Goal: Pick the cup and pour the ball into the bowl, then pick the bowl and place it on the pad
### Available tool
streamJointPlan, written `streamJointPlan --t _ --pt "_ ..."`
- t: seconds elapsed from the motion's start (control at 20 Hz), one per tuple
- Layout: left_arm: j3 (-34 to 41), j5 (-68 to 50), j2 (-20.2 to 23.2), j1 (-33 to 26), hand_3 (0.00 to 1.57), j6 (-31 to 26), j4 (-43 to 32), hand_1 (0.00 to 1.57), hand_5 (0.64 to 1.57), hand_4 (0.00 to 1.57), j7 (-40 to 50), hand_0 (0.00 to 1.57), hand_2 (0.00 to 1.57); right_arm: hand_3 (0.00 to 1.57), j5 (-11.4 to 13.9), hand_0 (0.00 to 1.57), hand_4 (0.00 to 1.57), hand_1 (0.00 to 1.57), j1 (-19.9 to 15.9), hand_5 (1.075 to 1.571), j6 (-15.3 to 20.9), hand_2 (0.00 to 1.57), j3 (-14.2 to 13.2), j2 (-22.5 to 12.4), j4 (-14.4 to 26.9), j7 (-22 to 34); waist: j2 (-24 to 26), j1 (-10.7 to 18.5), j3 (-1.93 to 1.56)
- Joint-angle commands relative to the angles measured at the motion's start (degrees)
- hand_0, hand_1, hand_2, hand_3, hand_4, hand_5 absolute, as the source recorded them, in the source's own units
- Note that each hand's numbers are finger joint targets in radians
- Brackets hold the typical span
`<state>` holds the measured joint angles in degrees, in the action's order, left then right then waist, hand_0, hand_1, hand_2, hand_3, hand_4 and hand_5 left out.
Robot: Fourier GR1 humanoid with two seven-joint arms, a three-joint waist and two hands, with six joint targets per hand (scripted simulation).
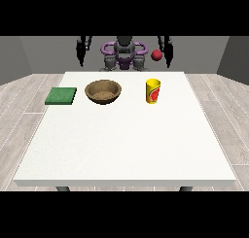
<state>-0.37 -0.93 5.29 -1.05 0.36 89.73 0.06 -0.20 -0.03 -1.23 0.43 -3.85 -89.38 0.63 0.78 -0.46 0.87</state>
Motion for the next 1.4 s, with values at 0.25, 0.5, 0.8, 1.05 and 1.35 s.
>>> streamJointPlan --t 0.25,0.5,0.8,1.05,1.35 --pt "0.5 -0.4 2.9 1.6 0.00 -0.6 6.5 0.00 1.524 0.00 5.8 0.00 0.00 0.00 -0.3 0.00 0.00 0.00 -0.8 1.568 -0.3 0.00 -1.1 -3.2 -6.0 6.3 15.8 -0.7 -0.79" --pt "-9.8 -8.4 -5.1 -4.7 0.00 3.1 14.3 0.00 1.525 0.00 0.6 0.00 0.00 0.00 -4.8 0.00 0.00 0.00 0.6 1.567 1.8 0.00 -6.3 -0.1 -3.8 -1.2 11.5 3.3 -0.88" --pt "-7.0 -2.8 -4.1 -4.4 0.00 0.7 15.5 0.00 1.467 0.00 -3.3 0.00 0.00 0.00 -6.6 0.00 0.00 0.00 0.8 1.564 -2.2 0.00 -6.3 -1.6 -6.3 -3.3 4.6 1.3 -0.87" --pt "-2.9 -2.1 -3.1 6.5 0.00 1.3 8.7 0.00 1.376 0.00 -5.7 0.00 0.00 0.00 -5.2 0.00 0.00 0.00 -5.4 1.563 -2.4 0.00 -5.7 -0.9 0.0 -9.1 -4.2 0.5 -0.88" --pt "7.7 -3.6 4.1 17.0 0.00 -1.0 -2.3 0.00 1.269 0.00 -13.9 0.00 0.00 0.00 -6.7 0.00 0.00 0.00 -12.7 1.562 -3.3 0.00 -8.0 -2.4 1.4 -12.5 -14.8 -2.6 -0.85"
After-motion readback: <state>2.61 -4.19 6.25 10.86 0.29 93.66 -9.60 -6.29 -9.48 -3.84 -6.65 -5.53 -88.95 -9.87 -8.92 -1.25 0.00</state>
